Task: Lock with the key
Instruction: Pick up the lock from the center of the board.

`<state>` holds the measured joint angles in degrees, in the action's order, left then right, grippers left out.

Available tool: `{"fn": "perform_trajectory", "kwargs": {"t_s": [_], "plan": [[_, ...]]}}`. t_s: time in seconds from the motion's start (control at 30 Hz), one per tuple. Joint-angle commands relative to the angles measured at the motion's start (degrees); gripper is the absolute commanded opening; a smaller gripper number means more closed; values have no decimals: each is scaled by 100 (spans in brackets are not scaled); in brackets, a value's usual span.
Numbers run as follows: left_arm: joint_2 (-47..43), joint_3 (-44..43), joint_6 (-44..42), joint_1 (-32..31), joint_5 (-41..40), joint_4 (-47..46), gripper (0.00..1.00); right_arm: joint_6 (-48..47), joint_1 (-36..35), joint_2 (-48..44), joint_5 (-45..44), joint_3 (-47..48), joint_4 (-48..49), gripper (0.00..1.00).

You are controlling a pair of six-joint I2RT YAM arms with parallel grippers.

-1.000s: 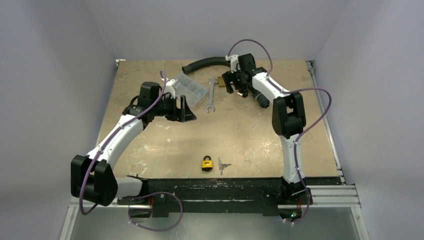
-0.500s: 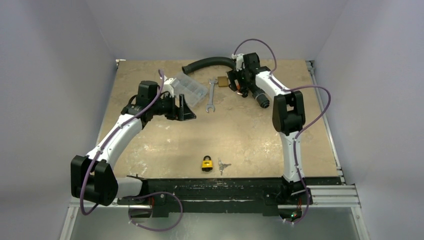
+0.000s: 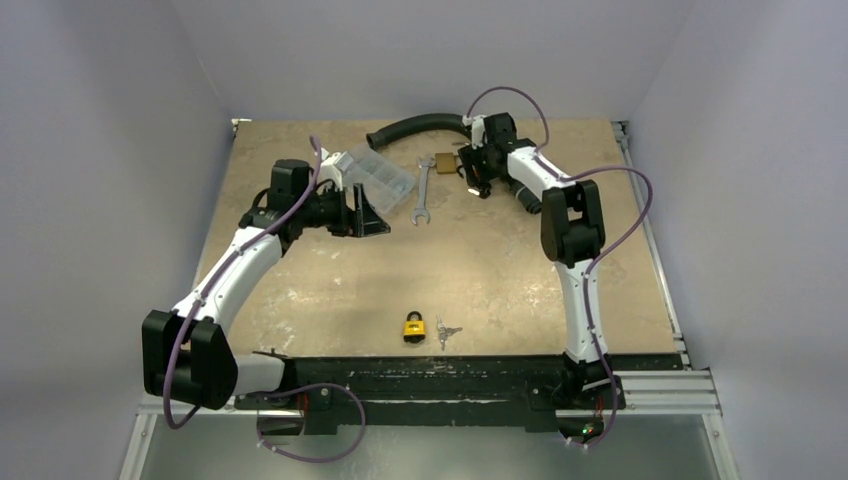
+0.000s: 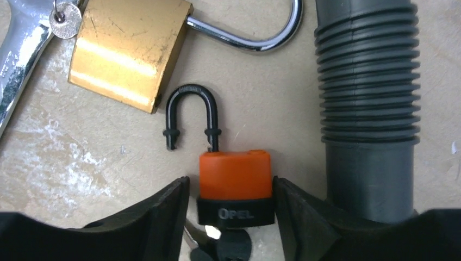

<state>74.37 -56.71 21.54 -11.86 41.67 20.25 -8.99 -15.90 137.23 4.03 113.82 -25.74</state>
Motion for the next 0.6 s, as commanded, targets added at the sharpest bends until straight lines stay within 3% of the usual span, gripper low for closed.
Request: {"fn": "perform_trajectory", "kwargs": {"t_s": [0.0, 0.27, 0.37, 0.5, 0.57], "plan": [[3, -130, 92, 69, 190, -260, 75, 25, -16, -576, 216, -460, -38, 58], [-65, -26, 155, 118, 245, -395, 75, -239, -18, -1075, 406, -1100, -37, 46], [-80, -36, 185, 135, 284, -433, 74, -284, -18, -1236, 719, -1217, -44, 31], [-105, -35, 155, 157, 319, -459, 73, -321, -18, -1679, 1266, -1422, 76, 3], [-112, -39, 135, 171, 334, -471, 72, -407, -14, -2003, 1570, -1485, 80, 0]]}}
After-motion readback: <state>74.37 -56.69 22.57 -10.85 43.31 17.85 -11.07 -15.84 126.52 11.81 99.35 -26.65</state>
